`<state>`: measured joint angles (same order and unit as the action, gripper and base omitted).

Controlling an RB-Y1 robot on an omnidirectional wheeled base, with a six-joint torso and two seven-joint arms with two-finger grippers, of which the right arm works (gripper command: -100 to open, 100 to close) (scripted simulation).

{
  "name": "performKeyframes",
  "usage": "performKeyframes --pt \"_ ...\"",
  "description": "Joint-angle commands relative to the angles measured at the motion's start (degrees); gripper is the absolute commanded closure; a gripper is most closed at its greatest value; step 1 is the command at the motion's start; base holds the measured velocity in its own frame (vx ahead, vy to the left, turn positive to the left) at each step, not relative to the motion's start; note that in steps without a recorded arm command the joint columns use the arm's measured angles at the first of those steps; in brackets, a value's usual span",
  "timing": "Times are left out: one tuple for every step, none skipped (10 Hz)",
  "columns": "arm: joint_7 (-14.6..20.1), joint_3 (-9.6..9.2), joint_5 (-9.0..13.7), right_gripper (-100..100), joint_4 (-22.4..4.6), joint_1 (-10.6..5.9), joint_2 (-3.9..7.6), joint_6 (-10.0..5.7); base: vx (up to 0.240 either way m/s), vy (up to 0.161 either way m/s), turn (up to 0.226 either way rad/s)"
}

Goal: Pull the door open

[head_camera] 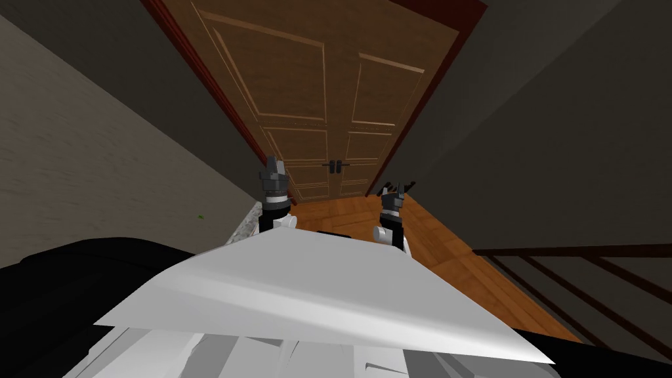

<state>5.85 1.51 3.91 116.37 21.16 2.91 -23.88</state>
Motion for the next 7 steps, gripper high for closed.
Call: performKeyframes --pt "0.3 -0.19 0.1 -100 -2.6 -1.20 0.76 0.05 0.084 0.017 0.096" --pt "0.5 -0.30 0.2 -100 -4.1 -1.98 1.26 0.19 0.111 0.037 0.121" --pt "0.6 -0.40 0.3 -100 -5.7 -2.76 1.76 0.32 0.117 0.033 0.101" --pt "0.8 -0.51 0.4 -100 -7.2 -3.55 2.26 0.46 0.110 0.023 0.087" --pt "1.0 -0.62 0.4 -100 -8.8 -4.37 2.77 0.60 0.102 0.030 0.088" --pt "1.2 -0.73 0.5 -100 -10.5 -5.20 3.29 0.75 0.099 0.032 0.094" --pt "1.4 -0.84 0.6 -100 -12.1 -6.04 3.80 0.89 0.100 0.021 0.121"
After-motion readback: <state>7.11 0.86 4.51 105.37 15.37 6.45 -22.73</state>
